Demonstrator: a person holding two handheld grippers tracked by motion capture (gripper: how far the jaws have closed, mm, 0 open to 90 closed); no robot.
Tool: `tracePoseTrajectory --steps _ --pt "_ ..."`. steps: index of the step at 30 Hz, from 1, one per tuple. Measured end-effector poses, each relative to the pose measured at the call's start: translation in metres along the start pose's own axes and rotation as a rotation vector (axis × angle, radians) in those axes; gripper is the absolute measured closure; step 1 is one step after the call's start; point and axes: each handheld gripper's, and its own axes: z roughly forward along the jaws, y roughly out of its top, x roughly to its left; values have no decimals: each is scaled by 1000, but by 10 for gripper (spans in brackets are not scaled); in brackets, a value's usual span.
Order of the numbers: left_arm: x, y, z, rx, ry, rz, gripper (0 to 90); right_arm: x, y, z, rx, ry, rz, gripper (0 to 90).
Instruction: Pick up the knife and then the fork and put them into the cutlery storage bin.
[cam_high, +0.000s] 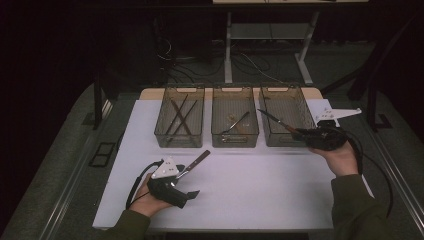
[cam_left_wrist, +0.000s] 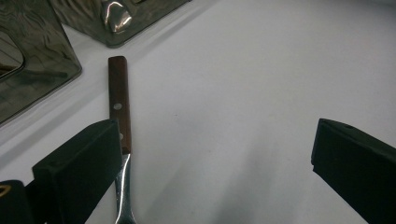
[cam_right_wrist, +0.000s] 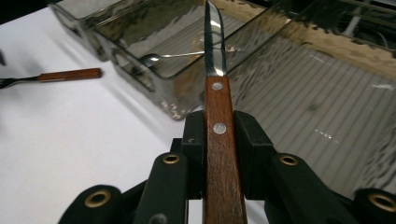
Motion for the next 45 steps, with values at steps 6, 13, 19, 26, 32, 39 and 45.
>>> tracePoseTrajectory --steps 6,13,19,26,32,39,45 --pt "0 0 0 -3 -3 0 11 -12 11 1 8 -43 16 751" --pt "0 1 0 -4 -3 3 11 -30 20 7 30 -98 67 750" --pt "-1 1 0 -6 -4 0 11 -48 28 19 68 -152 99 750" --pt "-1 1 -1 -10 -5 2 11 -66 33 37 106 -176 130 750" --pt "-1 1 -1 -9 -7 3 12 -74 30 57 149 -182 153 750" --pt "-1 1 0 -2 -10 9 11 -75 25 77 219 -192 154 749" --pt "-1 1 0 0 -12 10 11 -74 24 84 246 -190 140 748"
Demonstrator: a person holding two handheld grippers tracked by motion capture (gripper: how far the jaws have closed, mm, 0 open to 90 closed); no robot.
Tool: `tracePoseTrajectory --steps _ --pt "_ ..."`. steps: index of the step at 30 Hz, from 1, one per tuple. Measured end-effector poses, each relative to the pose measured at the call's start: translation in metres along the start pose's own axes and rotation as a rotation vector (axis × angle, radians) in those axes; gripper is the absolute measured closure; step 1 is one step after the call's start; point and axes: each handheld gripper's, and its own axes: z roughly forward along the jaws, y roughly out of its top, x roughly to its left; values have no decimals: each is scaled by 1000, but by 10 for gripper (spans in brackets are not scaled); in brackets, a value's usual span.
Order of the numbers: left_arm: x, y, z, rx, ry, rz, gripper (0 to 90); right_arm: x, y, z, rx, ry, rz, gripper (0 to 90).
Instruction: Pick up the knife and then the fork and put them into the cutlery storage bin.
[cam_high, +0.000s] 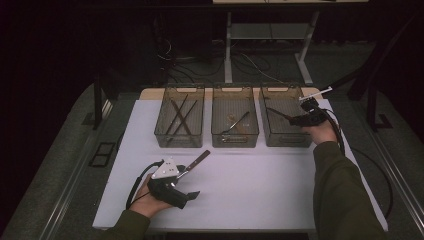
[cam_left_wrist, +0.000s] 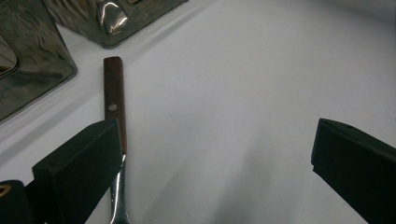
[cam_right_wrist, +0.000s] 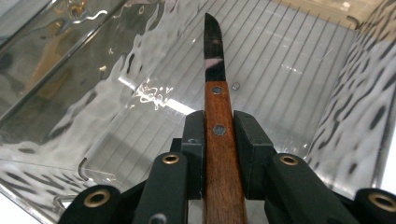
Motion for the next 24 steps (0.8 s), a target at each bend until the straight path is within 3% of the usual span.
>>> tracePoseTrajectory --steps 4,11,16,24 --pt "0 0 0 2 -2 0 11 0 -1 3 17 2 6 742" --pt "0 0 1 4 -3 -3 11 -2 -2 -2 -23 7 16 545" --pt "0 0 1 5 2 -6 11 1 -5 -12 -54 48 28 423" --pt "0 -1 1 10 11 -11 12 21 -22 -43 -170 84 -29 280"
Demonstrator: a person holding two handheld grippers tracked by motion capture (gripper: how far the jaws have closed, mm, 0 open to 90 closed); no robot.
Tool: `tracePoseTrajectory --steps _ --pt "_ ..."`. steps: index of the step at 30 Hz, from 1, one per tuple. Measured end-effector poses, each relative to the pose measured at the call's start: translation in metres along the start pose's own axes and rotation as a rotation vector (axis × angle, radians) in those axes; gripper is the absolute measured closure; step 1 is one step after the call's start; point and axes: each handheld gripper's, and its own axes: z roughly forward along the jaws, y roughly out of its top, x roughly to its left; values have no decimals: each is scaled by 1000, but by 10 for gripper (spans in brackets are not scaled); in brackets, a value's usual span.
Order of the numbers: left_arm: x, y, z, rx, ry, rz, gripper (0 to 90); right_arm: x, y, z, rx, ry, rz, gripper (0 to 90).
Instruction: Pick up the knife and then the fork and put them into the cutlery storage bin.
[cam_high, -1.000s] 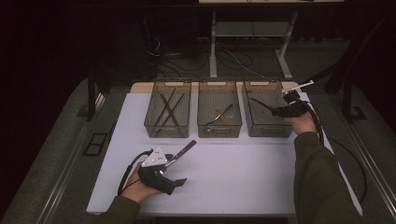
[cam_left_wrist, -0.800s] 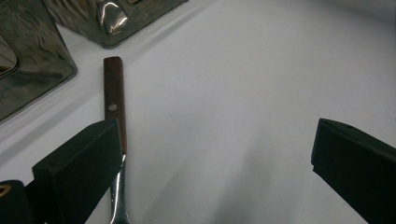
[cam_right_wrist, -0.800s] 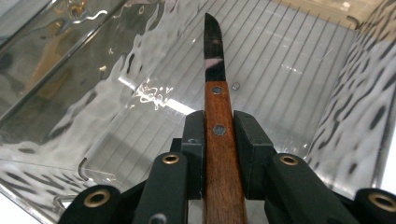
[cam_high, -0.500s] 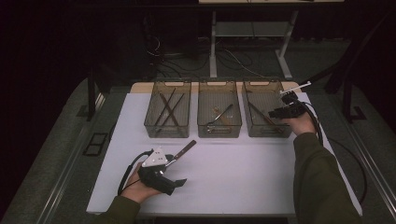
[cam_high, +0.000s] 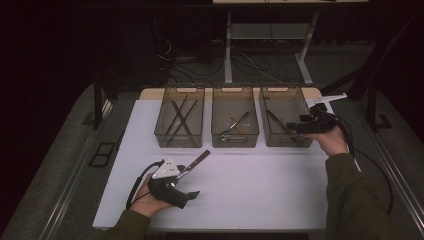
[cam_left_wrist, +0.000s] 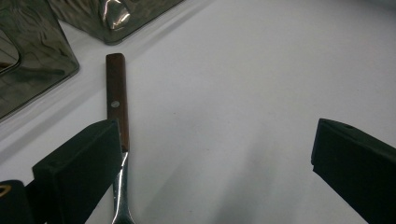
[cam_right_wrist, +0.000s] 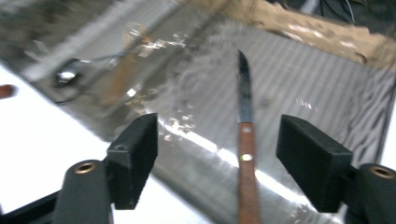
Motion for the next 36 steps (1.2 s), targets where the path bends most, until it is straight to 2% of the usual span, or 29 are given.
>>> tracePoseTrajectory --steps 2,6,10,12,16,27,32,36 --pt "0 0 0 -1 0 -4 12 6 -5 -8 -21 25 -4 255" --pt "0 0 0 2 1 -3 12 20 -18 -18 -56 20 -34 195" --pt "0 0 0 -1 4 -11 12 32 -30 -25 -75 52 -37 179" --pt "0 0 0 -2 6 -11 12 39 -36 -27 -92 63 -41 135" --pt "1 -1 0 -2 7 -12 11 52 -48 -29 -95 56 -60 115" --pt "2 0 -1 11 16 0 12 78 -89 -28 -132 109 -73 115" --pt "3 0 -2 16 23 2 13 85 -105 -29 -111 122 -87 115" --pt "4 0 -1 19 29 -10 19 89 -118 -31 -117 138 -86 115"
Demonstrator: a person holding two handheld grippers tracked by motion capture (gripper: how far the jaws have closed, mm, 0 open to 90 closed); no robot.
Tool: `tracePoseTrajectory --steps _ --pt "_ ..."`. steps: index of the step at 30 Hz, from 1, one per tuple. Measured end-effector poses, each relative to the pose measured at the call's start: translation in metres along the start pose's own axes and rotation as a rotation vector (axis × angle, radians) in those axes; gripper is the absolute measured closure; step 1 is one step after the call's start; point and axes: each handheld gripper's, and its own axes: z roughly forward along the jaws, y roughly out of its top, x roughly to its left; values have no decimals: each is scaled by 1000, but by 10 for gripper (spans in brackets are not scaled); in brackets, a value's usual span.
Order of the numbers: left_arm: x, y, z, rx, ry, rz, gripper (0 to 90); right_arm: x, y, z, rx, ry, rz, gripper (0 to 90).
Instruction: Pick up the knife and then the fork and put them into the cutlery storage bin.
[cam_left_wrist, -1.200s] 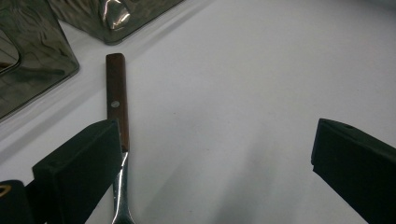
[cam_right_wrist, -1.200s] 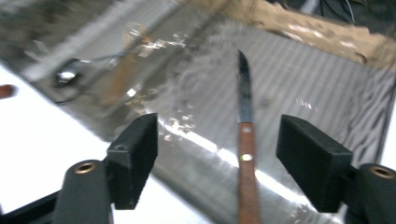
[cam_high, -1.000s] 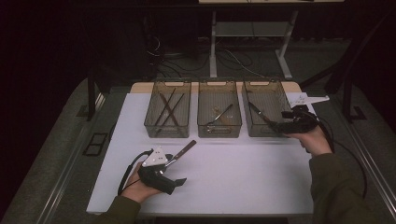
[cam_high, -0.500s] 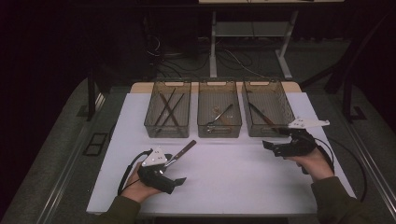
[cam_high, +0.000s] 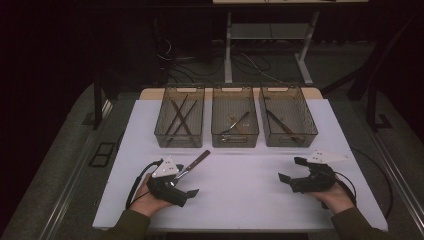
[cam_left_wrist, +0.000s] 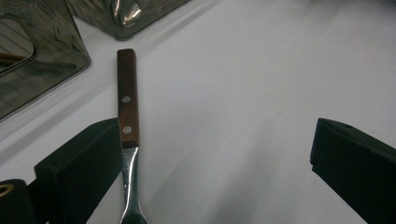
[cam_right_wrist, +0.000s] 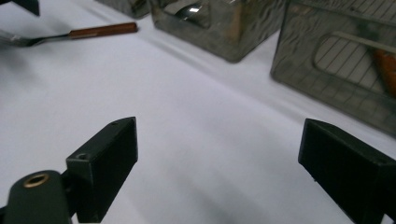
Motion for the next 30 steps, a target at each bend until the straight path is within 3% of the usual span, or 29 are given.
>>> tracePoseTrajectory --steps 8,13,20,25,30 --pt "4 3 1 24 27 -9 80 15 -15 -1 17 18 -8 115" --pt "14 10 5 46 77 -20 200 16 -18 1 28 18 0 115" --pt "32 21 11 58 129 -96 422 14 -18 3 29 14 2 115" --pt "44 24 21 98 121 -122 578 14 -18 3 33 13 -2 115" --pt "49 22 25 164 104 -125 648 14 -18 3 31 12 -9 115"
